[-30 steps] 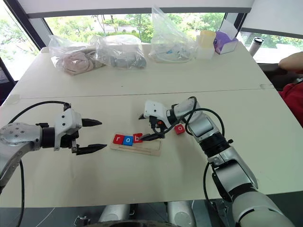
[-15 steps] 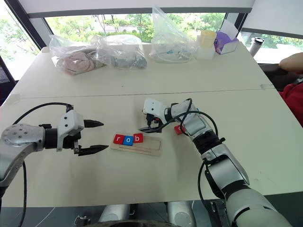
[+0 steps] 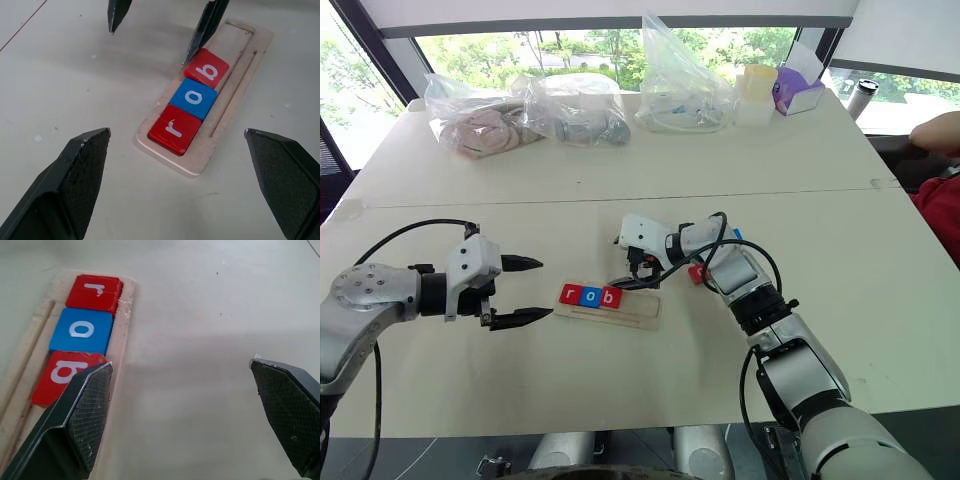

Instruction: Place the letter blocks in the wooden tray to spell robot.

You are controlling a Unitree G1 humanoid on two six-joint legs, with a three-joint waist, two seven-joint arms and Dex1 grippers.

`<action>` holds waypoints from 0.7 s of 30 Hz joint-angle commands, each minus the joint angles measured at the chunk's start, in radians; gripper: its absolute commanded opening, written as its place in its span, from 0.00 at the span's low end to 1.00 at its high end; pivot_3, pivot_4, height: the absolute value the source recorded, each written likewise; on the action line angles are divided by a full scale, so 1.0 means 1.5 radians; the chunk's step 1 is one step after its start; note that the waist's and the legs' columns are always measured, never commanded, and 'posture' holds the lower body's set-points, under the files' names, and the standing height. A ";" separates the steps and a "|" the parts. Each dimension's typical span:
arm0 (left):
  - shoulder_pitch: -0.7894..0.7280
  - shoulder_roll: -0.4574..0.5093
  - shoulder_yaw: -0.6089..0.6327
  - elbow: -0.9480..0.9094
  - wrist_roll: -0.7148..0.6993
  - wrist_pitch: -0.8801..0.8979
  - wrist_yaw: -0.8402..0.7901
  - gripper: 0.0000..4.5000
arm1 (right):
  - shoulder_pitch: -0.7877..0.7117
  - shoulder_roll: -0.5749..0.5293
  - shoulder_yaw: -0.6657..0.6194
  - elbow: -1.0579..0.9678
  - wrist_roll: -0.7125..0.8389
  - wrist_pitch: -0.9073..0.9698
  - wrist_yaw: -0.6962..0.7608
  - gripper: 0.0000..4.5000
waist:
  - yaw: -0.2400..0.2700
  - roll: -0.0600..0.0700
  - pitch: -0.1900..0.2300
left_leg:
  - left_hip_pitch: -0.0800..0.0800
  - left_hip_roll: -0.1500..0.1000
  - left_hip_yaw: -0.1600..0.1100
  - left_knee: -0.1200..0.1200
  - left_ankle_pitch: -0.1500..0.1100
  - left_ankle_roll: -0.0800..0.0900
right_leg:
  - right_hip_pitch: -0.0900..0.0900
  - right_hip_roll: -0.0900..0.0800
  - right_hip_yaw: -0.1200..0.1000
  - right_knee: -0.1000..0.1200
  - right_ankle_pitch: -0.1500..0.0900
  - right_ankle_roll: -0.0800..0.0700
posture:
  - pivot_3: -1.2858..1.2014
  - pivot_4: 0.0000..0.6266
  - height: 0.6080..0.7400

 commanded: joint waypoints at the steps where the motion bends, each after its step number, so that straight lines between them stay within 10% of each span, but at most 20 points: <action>1: -0.011 -0.004 -0.001 -0.006 0.005 -0.009 0.003 1.00 | 0.006 -0.002 -0.002 -0.033 0.008 0.007 0.003 0.99 | 0.000 0.000 0.000 | 0.000 0.000 0.000 0.000 0.000 0.000 | 0.000 0.000 0.000 0.000 0.000 0.000 | 0.52 0.24 1.00; 15: -0.052 -0.037 -0.062 -0.055 -0.021 0.021 -0.020 1.00 | -0.017 -0.005 -0.075 -0.056 0.024 0.034 -0.077 0.99 | 0.003 0.000 0.000 | 0.000 0.000 0.000 0.000 0.000 0.000 | 0.000 0.000 0.000 0.000 0.000 0.000 | 0.52 0.24 1.00; 21: -0.075 -0.094 -0.152 -0.018 0.109 -0.104 0.029 1.00 | 0.077 -0.060 -0.169 -0.226 0.031 0.150 -0.172 0.99 | 0.006 0.000 0.000 | 0.000 -0.001 0.000 0.000 0.000 -0.001 | 0.001 -0.001 0.000 0.000 0.000 0.000 | 0.52 0.24 1.00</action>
